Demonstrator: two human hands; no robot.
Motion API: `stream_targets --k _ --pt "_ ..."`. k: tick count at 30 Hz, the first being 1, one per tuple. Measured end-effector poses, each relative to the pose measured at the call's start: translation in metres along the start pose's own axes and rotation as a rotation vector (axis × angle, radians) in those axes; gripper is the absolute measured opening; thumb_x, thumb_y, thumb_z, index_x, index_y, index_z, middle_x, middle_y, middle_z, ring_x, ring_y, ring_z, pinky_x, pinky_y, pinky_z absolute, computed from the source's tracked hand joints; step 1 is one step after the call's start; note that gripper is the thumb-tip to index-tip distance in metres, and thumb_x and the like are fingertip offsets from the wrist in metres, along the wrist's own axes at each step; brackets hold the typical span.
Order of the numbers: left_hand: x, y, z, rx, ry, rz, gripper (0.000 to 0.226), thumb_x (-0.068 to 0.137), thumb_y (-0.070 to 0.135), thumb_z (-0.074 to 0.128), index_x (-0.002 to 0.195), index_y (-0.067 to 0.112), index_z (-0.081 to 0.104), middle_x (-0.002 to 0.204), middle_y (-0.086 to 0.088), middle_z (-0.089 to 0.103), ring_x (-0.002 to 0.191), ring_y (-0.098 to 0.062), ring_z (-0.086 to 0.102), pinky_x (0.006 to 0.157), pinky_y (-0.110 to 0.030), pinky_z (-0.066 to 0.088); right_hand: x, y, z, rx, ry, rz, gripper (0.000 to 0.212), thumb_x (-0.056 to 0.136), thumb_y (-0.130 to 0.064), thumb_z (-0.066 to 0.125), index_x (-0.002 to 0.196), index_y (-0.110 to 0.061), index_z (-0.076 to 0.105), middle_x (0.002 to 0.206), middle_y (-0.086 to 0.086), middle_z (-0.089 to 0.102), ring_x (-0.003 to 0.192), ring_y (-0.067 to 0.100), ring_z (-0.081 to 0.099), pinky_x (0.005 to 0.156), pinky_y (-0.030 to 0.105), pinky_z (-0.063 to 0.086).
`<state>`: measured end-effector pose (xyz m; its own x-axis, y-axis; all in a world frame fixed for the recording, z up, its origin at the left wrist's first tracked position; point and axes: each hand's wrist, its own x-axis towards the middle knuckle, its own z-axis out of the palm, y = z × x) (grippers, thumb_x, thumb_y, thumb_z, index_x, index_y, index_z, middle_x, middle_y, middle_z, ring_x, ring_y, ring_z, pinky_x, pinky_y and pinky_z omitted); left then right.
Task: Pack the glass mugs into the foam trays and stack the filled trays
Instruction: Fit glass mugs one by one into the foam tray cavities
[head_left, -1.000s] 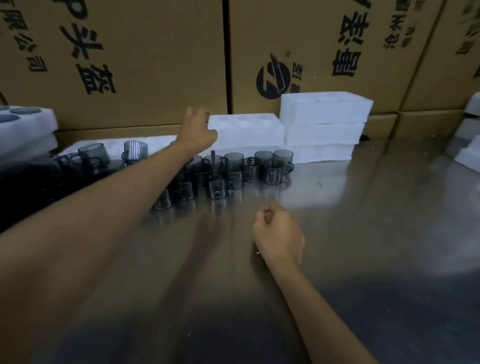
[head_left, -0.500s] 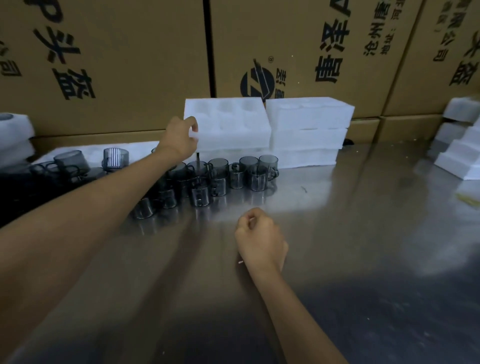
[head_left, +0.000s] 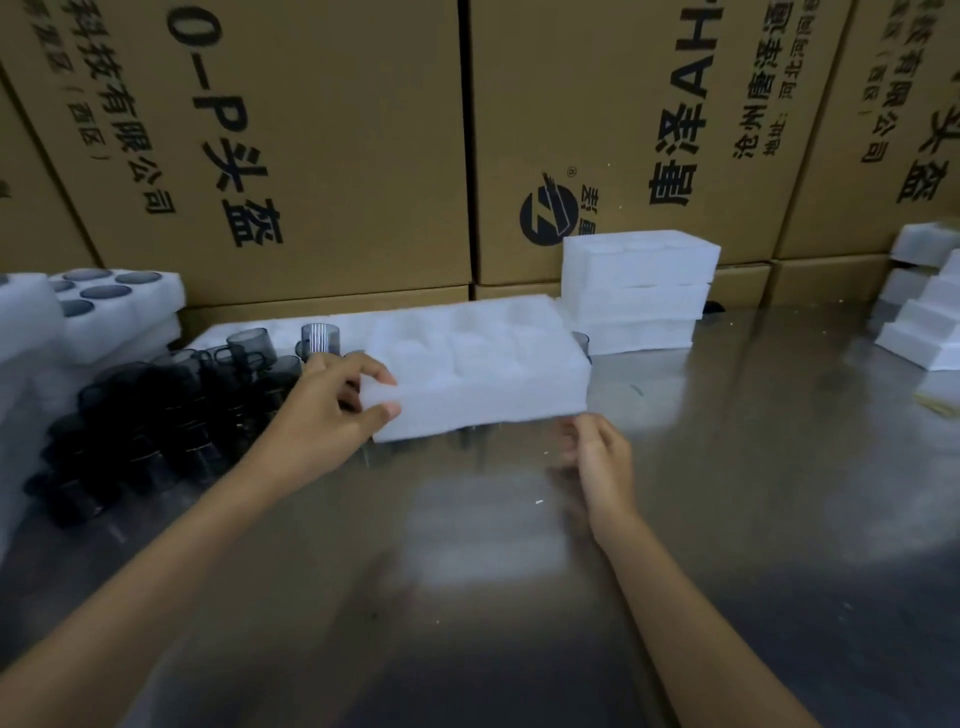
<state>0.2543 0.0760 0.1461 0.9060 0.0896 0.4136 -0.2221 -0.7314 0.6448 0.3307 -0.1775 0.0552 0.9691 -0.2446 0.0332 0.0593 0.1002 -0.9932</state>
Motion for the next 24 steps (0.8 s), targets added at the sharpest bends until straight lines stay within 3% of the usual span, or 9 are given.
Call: stream_targets --k 4,7,9,12,14,16,19,21,24 --pt "-0.047 -0.006 -0.013 -0.051 -0.149 -0.087 0.027 0.082 0.021 0.078 0.085 0.046 0.066 0.103 -0.003 0.047 0.087 -0.013 0.058 0.084 -0.018 0.046 -0.004 -0.014 -0.014 0.261 -0.068 0.148 0.031 0.099 -0.021 0.044 0.113 -0.004 0.067 0.111 0.012 0.068 0.097 0.022 0.064 0.085 0.030 0.049" --pt "-0.072 -0.010 -0.019 -0.054 -0.302 -0.107 0.026 0.080 0.025 0.080 0.089 0.046 0.067 0.102 -0.005 0.048 0.085 -0.006 0.056 0.083 -0.015 0.044 -0.012 -0.019 -0.030 0.396 -0.129 0.195 0.041 0.104 -0.024 0.038 0.134 -0.001 0.053 0.135 0.016 0.057 0.128 0.025 0.053 0.109 0.034 0.040" --pt "-0.081 -0.009 -0.021 -0.051 -0.405 -0.110 0.025 0.077 0.040 0.080 0.098 0.046 0.067 0.101 -0.003 0.050 0.080 -0.001 0.055 0.077 -0.011 0.043 -0.019 -0.018 -0.032 0.328 -0.146 0.196 0.040 0.103 -0.024 0.042 0.136 -0.003 0.053 0.141 0.015 0.055 0.133 0.026 0.049 0.115 0.036 0.035" --pt "-0.071 -0.015 -0.024 -0.093 -0.270 -0.151 0.031 0.073 0.058 0.071 0.103 0.050 0.066 0.100 0.000 0.055 0.086 -0.010 0.057 0.077 -0.021 0.044 -0.028 -0.021 -0.028 0.261 -0.137 0.170 0.032 0.097 -0.016 0.054 0.124 0.001 0.061 0.140 0.022 0.055 0.131 0.031 0.052 0.114 0.040 0.038" --pt "-0.047 -0.023 -0.021 -0.126 -0.087 -0.188 0.013 0.085 0.043 0.071 0.096 0.047 0.067 0.097 -0.006 0.060 0.084 -0.015 0.057 0.075 -0.027 0.043 -0.030 -0.021 -0.027 0.251 -0.138 0.154 0.021 0.095 -0.015 0.057 0.113 -0.010 0.067 0.135 0.017 0.061 0.123 0.023 0.059 0.106 0.034 0.043" --pt "-0.011 -0.033 -0.012 -0.088 -0.005 -0.228 0.015 0.092 0.026 0.067 0.103 0.035 0.063 0.102 -0.013 0.062 0.088 -0.022 0.060 0.078 -0.031 0.046 -0.027 -0.018 -0.028 0.249 -0.151 0.143 0.017 0.094 -0.016 0.058 0.108 -0.015 0.068 0.126 0.014 0.067 0.114 0.020 0.065 0.095 0.032 0.050" --pt "0.050 -0.042 0.005 0.000 0.010 -0.259 0.036 0.093 0.020 0.063 0.127 0.024 0.053 0.122 -0.014 0.053 0.093 -0.022 0.056 0.079 -0.026 0.040 -0.021 -0.013 -0.027 0.184 -0.179 0.112 0.007 0.092 -0.020 0.062 0.095 -0.019 0.068 0.101 0.009 0.075 0.089 0.022 0.070 0.075 0.030 0.052" --pt "0.085 -0.045 0.016 0.096 0.004 -0.267 0.051 0.093 0.022 0.061 0.141 0.026 0.042 0.140 -0.016 0.041 0.087 -0.014 0.055 0.077 -0.022 0.037 -0.015 -0.009 -0.027 0.107 -0.165 0.056 0.006 0.088 -0.019 0.065 0.088 -0.021 0.071 0.097 0.007 0.074 0.090 0.025 0.067 0.075 0.031 0.051" --pt "0.127 -0.052 0.032 0.244 -0.038 -0.270 0.062 0.093 0.022 0.058 0.150 0.026 0.032 0.152 -0.016 0.029 0.123 -0.029 0.050 0.091 -0.027 0.037 -0.011 -0.008 -0.026 0.023 -0.235 0.076 0.032 0.074 -0.040 0.072 0.105 -0.031 0.071 0.115 0.000 0.071 0.103 0.018 0.069 0.086 0.030 0.052"
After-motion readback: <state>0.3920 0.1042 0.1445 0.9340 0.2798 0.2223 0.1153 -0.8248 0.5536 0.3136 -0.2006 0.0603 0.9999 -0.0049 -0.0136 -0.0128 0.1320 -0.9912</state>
